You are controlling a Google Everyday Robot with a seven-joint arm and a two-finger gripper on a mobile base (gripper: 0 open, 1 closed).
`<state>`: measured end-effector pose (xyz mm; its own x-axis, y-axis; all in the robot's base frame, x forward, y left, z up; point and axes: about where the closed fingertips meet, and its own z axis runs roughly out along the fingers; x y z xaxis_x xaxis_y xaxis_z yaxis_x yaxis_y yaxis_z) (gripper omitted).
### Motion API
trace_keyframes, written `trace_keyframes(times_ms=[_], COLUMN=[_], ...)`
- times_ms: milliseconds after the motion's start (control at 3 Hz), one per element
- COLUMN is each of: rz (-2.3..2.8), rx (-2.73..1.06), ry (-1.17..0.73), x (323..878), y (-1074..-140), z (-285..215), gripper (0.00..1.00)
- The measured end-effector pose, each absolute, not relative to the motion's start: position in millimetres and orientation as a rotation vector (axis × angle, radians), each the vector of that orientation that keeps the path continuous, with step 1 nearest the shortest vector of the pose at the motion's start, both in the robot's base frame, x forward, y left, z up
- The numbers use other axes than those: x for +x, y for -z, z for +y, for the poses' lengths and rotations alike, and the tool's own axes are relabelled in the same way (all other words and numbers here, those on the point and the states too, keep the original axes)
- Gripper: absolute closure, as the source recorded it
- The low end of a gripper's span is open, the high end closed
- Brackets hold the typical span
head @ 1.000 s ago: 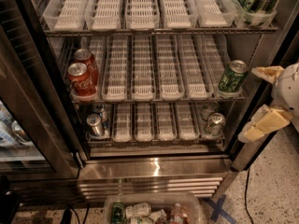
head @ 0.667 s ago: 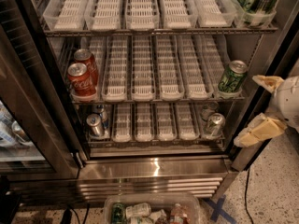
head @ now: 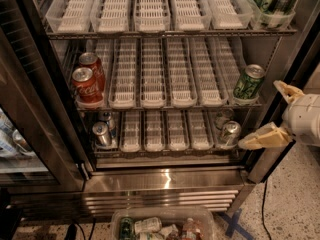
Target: Pick green can from middle shelf of fridge
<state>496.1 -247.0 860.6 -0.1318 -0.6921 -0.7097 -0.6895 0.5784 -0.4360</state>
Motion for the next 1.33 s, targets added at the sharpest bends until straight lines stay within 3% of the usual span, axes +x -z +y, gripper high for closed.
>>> trace_keyframes(times_ms=[1333], rz=[1.765], rx=[-0.878], ry=[0.107], x=[519.1], y=[-865.4], z=[-256.0], gripper=[0.00])
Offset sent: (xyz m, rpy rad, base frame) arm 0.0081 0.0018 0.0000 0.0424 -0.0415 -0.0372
